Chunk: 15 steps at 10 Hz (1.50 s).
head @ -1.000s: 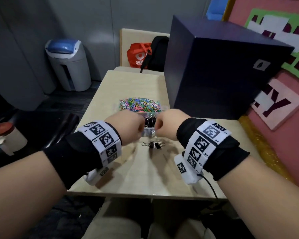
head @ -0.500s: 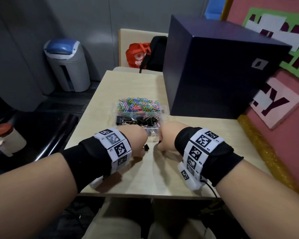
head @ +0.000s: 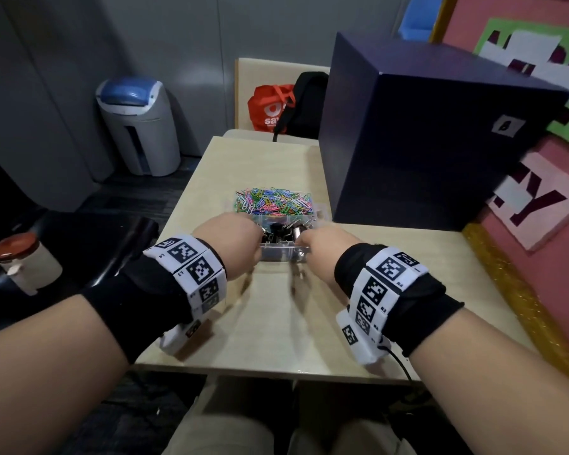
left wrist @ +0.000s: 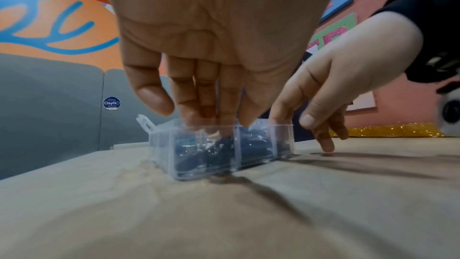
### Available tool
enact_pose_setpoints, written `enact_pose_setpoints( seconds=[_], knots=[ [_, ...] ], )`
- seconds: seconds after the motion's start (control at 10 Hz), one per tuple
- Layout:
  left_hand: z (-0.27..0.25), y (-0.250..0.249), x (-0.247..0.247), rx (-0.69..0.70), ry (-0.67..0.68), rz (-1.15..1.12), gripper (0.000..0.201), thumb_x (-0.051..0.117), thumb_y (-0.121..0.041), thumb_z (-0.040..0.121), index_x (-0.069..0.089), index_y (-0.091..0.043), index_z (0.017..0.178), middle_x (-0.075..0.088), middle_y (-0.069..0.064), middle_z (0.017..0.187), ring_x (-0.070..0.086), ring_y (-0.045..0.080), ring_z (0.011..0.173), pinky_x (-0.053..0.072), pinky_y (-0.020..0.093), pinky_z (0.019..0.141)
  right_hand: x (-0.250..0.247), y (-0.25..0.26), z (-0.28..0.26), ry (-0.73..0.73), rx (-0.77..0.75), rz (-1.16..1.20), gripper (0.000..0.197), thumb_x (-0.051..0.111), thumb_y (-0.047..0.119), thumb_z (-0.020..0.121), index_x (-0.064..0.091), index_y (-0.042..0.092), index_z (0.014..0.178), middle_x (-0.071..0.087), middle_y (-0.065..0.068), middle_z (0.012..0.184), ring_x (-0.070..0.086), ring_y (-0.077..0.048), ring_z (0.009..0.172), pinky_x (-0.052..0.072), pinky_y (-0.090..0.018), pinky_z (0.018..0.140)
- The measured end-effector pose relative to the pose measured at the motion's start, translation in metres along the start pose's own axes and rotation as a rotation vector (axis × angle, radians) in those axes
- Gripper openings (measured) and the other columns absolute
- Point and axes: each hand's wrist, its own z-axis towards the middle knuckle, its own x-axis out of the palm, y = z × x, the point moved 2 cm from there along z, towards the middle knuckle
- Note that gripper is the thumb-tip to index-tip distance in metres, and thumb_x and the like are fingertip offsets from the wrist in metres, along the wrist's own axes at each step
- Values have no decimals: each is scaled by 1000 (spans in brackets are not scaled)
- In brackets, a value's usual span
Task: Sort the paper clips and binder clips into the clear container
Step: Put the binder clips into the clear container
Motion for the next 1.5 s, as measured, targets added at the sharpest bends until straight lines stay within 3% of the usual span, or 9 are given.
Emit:
enact_pose_setpoints(
  seconds=[0.2,0.4,0.5,0.6,0.8,1.0,1.2,1.4,1.5],
  knots=[
    [-11,-6,0,29,37,34,21,52,-7,83,67,-22,83,64,3,93,61,25,86,38,26,64,2,-1,-27,74,-21,-69,43,45,13,96,50,25,136,57,-2,133,55,-23,120,47,-32,99],
    [-26,-2,-5,84,10,85,24,55,-16,87,72,-29,100,58,2,106,61,27,99,49,29,74,4,0,-57,227,-66,174,30,45,18,95,62,24,119,73,-2,107,73,-19,93,52,-23,67],
    [-30,6,-4,-11,-7,16,29,53,-13,90,68,-30,109,58,3,112,60,26,104,48,30,79,-7,-4,-60,68,-60,217,28,46,20,96,67,22,113,70,1,99,71,-21,96,48,-23,67],
    [-33,9,-5,-125,-62,-121,25,49,-18,92,66,-23,110,63,7,111,59,27,104,48,32,86,-9,-6,-51,-79,29,-12,34,40,28,100,62,18,123,59,-8,118,59,-25,108,47,-27,86],
    [-32,6,-4,-193,-69,-156,34,50,-38,94,70,-13,105,63,12,107,60,28,99,47,32,83,15,-5,-35,-77,49,-142,29,47,28,95,63,11,112,59,-12,118,59,-31,105,46,-32,80],
    [-19,17,-2,-214,-78,-257,31,59,-38,90,67,-17,112,62,7,113,59,24,106,45,30,89,4,6,-44,-13,27,-150,35,35,19,99,65,7,115,64,-11,106,61,-28,99,47,-29,82],
    [-9,19,-1,-201,-74,-284,31,61,-34,89,67,-18,115,67,2,112,60,22,106,45,28,88,-5,-7,-43,-50,50,-191,39,36,4,95,55,10,128,54,-12,126,52,-26,116,45,-30,92],
    [-4,19,-3,-191,-57,-292,32,61,-32,90,65,-18,118,66,1,115,59,22,109,45,28,90,1,-1,-31,-4,17,-188,41,42,5,92,59,13,128,58,-11,127,58,-27,114,49,-30,94],
    [-3,19,-4,-183,-44,-277,32,61,-33,90,65,-18,118,67,1,115,60,22,108,46,29,89,-10,-10,-28,-104,100,-102,40,40,4,92,61,13,124,56,-12,125,59,-29,111,50,-33,92]
  ],
)
